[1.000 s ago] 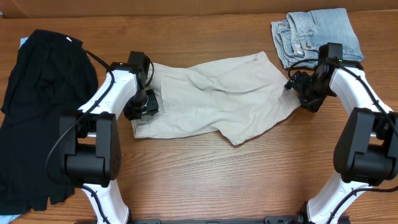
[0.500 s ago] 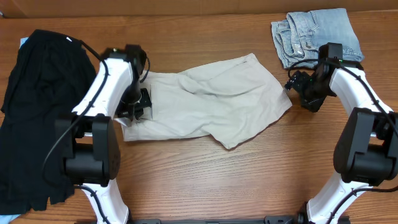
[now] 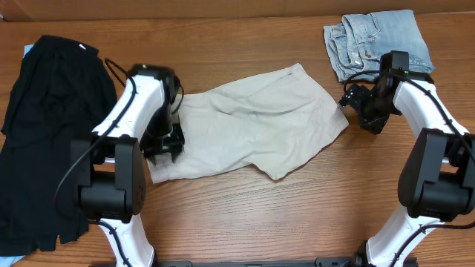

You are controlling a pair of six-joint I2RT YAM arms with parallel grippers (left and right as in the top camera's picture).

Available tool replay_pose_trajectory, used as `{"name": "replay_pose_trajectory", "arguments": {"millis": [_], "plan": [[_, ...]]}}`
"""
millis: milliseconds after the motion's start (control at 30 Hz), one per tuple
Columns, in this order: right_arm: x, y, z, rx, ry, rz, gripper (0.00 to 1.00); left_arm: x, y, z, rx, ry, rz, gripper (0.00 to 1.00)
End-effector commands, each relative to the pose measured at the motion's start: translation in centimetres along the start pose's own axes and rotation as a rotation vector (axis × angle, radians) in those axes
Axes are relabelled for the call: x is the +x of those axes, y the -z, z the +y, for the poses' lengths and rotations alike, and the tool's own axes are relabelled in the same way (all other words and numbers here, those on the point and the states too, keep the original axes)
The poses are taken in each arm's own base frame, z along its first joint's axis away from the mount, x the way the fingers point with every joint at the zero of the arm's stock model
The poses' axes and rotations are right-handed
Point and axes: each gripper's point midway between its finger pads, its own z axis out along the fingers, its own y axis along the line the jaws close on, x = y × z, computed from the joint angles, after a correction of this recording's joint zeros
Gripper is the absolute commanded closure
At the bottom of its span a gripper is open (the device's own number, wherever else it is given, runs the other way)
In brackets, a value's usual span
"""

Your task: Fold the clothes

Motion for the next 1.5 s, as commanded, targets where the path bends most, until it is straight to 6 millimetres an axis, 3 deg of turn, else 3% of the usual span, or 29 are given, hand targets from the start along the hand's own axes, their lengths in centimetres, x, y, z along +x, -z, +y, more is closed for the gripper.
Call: {"name": "replay_pose_trajectory", "arguments": {"millis": [0, 33, 233, 367, 467, 600, 733, 833, 900, 1033, 1200, 1333, 1467], "plan": [[-0.3, 1.0, 0.4, -0.019, 0.027, -0.028, 0.12, 0.8, -2.5, 0.0, -0.011, -0.012, 0.04, 0.34], [-0.2, 1.1, 1.4, -0.074, 0.081, -0.018, 0.11, 0.7, -3.5, 0.0, -0.009, -0.01, 0.036, 0.28], [0.3, 2.0, 5.7, -0.316, 0.274, 0.001, 0.11, -1.5, -5.3, -0.2, -0.015, -0.002, -0.065, 0.28], [0.3, 2.1, 6.0, -0.334, 0.292, -0.001, 0.11, -4.1, -5.7, -0.5, -0.013, 0.008, -0.181, 0.32], [0.4, 2.0, 6.0, -0.332, 0.29, 0.005, 0.11, -5.9, -5.9, -0.7, -0.013, 0.019, -0.263, 0.46], [0.4, 2.0, 6.0, -0.332, 0.29, 0.005, 0.11, -8.6, -5.3, -0.2, -0.056, 0.046, -0.39, 0.49], [0.5, 2.0, 6.1, -0.334, 0.292, 0.006, 0.12, -12.8, -2.9, 1.2, -0.141, 0.117, -0.608, 0.43], [0.7, 2.1, 6.6, -0.347, 0.304, 0.007, 0.12, -14.9, -1.3, 2.4, -0.175, 0.181, -0.717, 0.39], [0.8, 2.1, 7.2, -0.36, 0.318, 0.001, 0.12, -15.7, -0.4, 2.7, -0.162, 0.192, -0.737, 0.3], [0.0, 3.7, 8.8, -0.386, 0.359, -0.052, 0.12, -15.7, 1.5, 2.2, -0.084, 0.145, -0.685, 0.14], [-1.1, 6.6, 11.8, -0.434, 0.473, -0.156, 0.15, -15.0, 5.9, 0.4, 0.032, 0.045, -0.635, 0.09], [-0.4, 6.1, 12.6, -0.405, 0.534, -0.167, 0.23, -14.3, 9.4, -0.2, 0.09, -0.002, -0.627, 0.07], [0.6, 4.6, 12.5, -0.361, 0.545, -0.14, 0.23, -14.6, 10.8, 0.0, 0.115, -0.063, -0.645, 0.05]]}}
